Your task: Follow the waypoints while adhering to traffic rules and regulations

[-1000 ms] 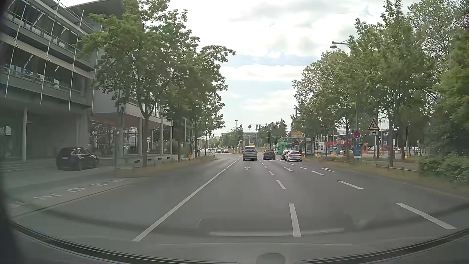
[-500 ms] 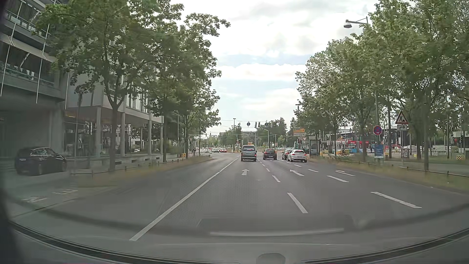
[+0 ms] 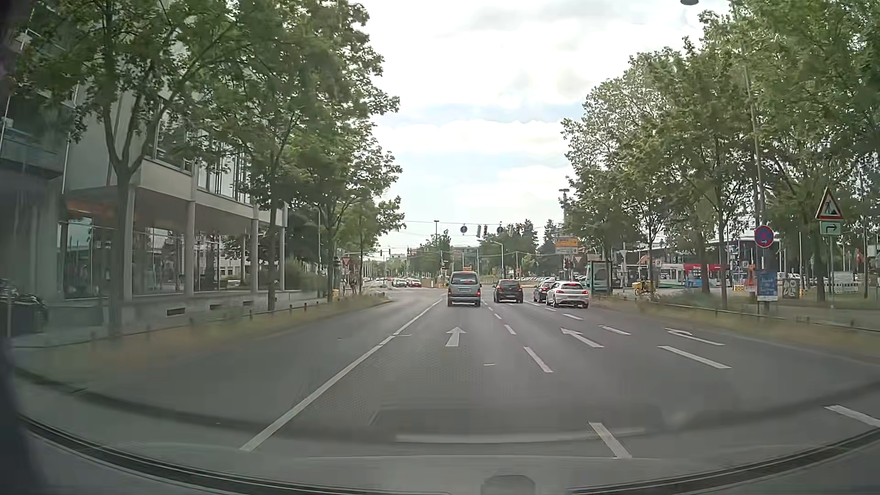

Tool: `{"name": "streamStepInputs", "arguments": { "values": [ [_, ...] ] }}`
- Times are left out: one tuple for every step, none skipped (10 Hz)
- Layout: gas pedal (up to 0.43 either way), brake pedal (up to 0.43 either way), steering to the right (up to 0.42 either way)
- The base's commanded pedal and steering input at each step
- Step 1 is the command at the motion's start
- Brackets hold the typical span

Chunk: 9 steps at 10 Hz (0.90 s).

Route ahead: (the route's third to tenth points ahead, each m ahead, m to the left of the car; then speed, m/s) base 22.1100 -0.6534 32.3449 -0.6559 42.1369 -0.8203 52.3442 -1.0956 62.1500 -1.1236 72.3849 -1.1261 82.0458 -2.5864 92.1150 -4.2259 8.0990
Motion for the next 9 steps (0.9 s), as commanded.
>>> {"name": "streamStepInputs", "arguments": {
  "values": [
    [0.0, 0.207, -0.002],
    [0.0, 0.213, -0.004],
    [0.0, 0.22, -0.004],
    [0.0, 0.22, -0.004],
    [0.0, 0.226, -0.004],
    [0.0, 0.232, -0.004],
    [0.0, 0.244, -0.004],
    [0.0, 0.256, -0.004],
    [0.0, 0.256, -0.004]
  ]
}}
